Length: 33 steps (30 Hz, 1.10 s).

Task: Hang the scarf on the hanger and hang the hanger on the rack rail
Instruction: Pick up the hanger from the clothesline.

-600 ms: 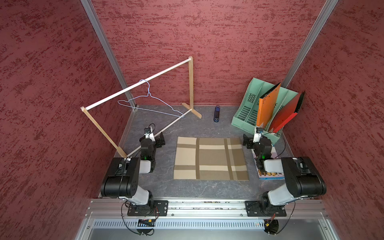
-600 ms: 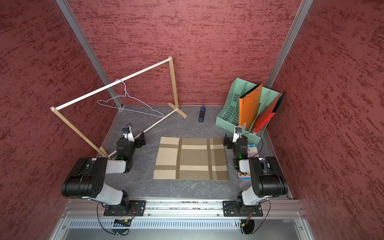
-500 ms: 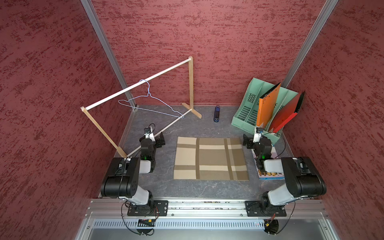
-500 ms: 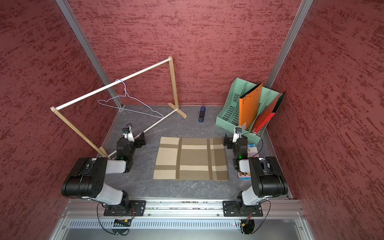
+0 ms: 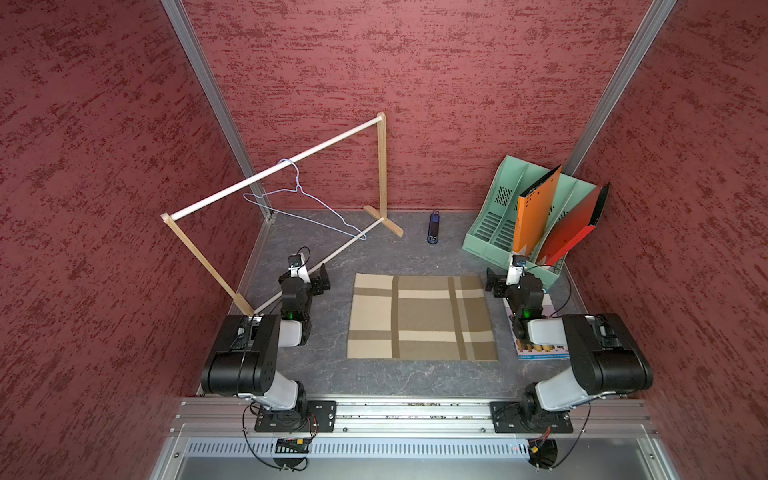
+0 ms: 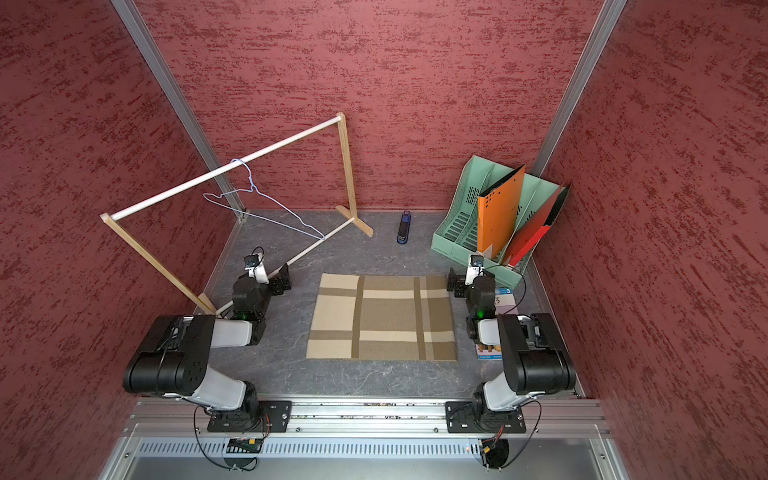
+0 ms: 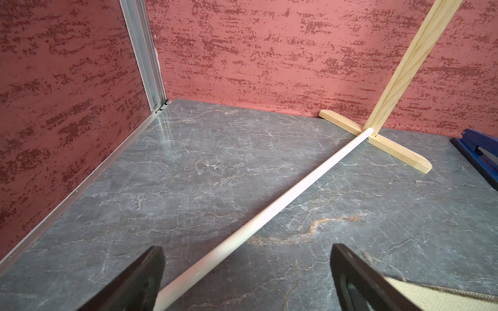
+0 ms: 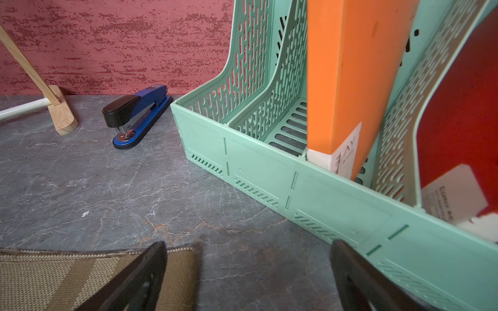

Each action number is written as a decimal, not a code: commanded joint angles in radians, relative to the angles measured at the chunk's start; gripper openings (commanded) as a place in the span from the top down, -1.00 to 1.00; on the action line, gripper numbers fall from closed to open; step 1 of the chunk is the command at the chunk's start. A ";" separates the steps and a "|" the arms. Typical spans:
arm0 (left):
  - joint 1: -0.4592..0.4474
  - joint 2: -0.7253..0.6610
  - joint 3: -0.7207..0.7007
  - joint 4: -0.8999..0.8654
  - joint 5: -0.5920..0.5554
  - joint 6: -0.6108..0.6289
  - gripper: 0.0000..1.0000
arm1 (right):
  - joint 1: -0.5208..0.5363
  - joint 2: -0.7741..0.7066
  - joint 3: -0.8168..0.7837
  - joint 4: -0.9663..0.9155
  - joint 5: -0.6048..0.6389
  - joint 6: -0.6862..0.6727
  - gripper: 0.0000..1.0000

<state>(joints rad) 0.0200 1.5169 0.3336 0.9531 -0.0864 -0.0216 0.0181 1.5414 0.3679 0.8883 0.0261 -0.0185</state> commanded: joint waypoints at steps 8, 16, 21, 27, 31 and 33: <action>-0.047 -0.397 -0.066 -0.202 -0.113 -0.032 -1.00 | 0.005 -0.206 0.027 -0.159 0.057 0.024 -0.97; -0.149 -0.833 0.052 -0.804 -0.208 -0.257 -1.00 | 0.005 -0.507 0.106 -0.537 0.113 0.151 -0.97; -0.160 -0.877 0.274 -1.151 -0.186 -0.434 -1.00 | 0.005 -0.611 0.202 -0.805 0.057 0.241 -0.97; -0.164 -0.716 0.556 -1.312 -0.055 -0.548 -1.00 | 0.006 -0.679 0.242 -0.946 0.038 0.252 -0.97; -0.167 -0.545 0.742 -1.358 0.031 -0.556 -1.00 | 0.006 -0.697 0.234 -0.950 0.047 0.266 -0.97; -0.164 -0.466 0.811 -1.369 0.028 -0.550 -1.00 | 0.006 -0.698 0.233 -0.950 0.049 0.271 -0.97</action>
<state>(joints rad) -0.1406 0.9737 1.0737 -0.3214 -0.1108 -0.5465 0.0181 0.8551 0.5941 -0.0147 0.0826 0.2317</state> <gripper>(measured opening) 0.998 0.986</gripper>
